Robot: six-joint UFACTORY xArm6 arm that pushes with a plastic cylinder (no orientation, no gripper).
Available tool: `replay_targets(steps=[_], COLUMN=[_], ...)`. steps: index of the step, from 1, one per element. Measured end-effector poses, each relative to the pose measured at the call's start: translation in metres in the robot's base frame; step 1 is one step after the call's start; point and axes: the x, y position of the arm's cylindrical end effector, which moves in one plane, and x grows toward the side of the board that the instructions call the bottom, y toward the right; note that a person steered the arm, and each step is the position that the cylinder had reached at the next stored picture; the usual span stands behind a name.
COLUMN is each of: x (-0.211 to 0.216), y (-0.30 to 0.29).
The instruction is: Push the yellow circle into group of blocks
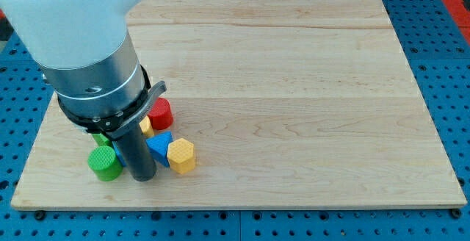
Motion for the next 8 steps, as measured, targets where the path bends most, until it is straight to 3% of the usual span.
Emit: replay_targets(steps=[4,7,8], x=[0.003,-0.044,-0.042], y=[-0.005,-0.02,-0.017])
